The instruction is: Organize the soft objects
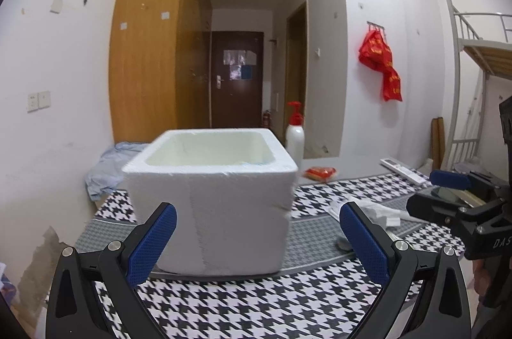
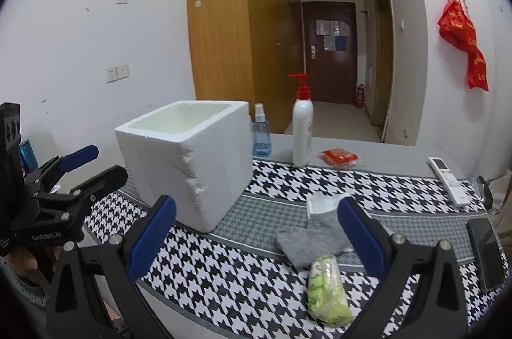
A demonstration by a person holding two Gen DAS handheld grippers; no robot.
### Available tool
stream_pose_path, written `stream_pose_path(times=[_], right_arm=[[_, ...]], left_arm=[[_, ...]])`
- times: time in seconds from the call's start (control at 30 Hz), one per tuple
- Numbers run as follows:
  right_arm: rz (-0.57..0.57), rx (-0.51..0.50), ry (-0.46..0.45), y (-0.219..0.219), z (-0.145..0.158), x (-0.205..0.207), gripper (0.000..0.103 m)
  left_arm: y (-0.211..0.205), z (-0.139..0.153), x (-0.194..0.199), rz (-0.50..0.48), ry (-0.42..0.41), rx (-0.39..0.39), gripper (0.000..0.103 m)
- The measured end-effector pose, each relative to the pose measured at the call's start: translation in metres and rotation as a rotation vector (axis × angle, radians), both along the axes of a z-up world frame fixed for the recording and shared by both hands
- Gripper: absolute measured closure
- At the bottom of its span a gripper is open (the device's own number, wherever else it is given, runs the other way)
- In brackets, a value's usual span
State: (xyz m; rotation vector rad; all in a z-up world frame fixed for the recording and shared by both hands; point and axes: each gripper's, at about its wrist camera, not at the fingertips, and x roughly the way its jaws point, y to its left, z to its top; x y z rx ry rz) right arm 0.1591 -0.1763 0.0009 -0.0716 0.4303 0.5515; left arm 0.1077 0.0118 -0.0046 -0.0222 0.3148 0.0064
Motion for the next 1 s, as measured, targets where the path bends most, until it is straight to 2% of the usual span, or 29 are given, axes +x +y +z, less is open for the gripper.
stream_pose_path(times=[0.6, 1.0], right_arm=[[-0.099, -0.015, 0.009, -0.045, -0.005, -0.006, 0.001], [-0.141, -0.033, 0.037, -0.064, -0.019, -0.004, 0.001]], left_arm=[[-0.044, -0.007, 0.012, -0.105, 0.027, -0.001, 0.001], [-0.065, -0.015, 0.032, -0.158, 0.078, 0.020, 0.001]])
